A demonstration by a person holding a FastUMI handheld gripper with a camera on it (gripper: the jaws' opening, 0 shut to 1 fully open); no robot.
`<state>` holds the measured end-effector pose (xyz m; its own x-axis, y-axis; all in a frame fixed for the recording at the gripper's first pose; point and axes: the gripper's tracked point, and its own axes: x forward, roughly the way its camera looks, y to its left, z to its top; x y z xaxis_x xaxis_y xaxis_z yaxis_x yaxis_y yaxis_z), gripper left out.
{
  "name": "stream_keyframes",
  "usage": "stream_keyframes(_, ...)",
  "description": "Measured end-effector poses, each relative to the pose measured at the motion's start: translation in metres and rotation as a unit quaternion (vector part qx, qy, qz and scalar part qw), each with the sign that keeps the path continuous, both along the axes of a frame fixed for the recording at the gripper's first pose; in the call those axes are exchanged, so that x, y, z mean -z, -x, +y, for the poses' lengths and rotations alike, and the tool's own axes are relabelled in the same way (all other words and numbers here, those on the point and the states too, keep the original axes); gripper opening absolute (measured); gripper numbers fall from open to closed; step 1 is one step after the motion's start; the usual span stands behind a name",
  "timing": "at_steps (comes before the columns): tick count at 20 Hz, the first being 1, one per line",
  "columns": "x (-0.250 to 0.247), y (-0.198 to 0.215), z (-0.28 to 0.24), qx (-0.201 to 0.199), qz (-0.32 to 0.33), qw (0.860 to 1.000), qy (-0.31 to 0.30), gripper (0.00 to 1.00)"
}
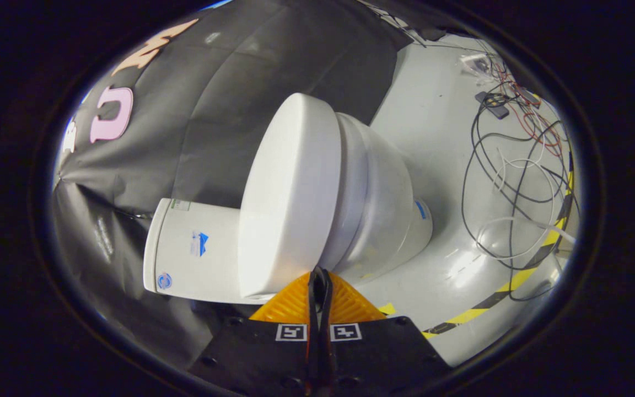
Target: Open the toilet lid.
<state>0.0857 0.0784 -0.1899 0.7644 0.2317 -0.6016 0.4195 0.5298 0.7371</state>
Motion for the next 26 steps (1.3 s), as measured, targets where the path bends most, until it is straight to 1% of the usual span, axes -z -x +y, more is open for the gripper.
stream_keyframes(9, -0.048, -0.005, 0.011, -0.018, -0.035, 0.998, 0.044, 0.01)
stream_keyframes(12, -0.067, -0.007, 0.018, -0.043, -0.060, 0.994, 0.079, 0.01)
stream_keyframes(13, -0.072, -0.007, 0.021, -0.048, -0.065, 0.993, 0.083, 0.01)
stream_keyframes(16, -0.088, -0.008, 0.028, -0.041, -0.077, 0.993, 0.073, 0.01)
stream_keyframes(22, -0.118, -0.012, 0.038, -0.048, -0.102, 0.986, 0.123, 0.01)
stream_keyframes(24, -0.129, -0.015, 0.044, -0.044, -0.110, 0.984, 0.130, 0.01)
stream_keyframes(26, -0.136, -0.018, 0.047, -0.043, -0.119, 0.980, 0.153, 0.01)
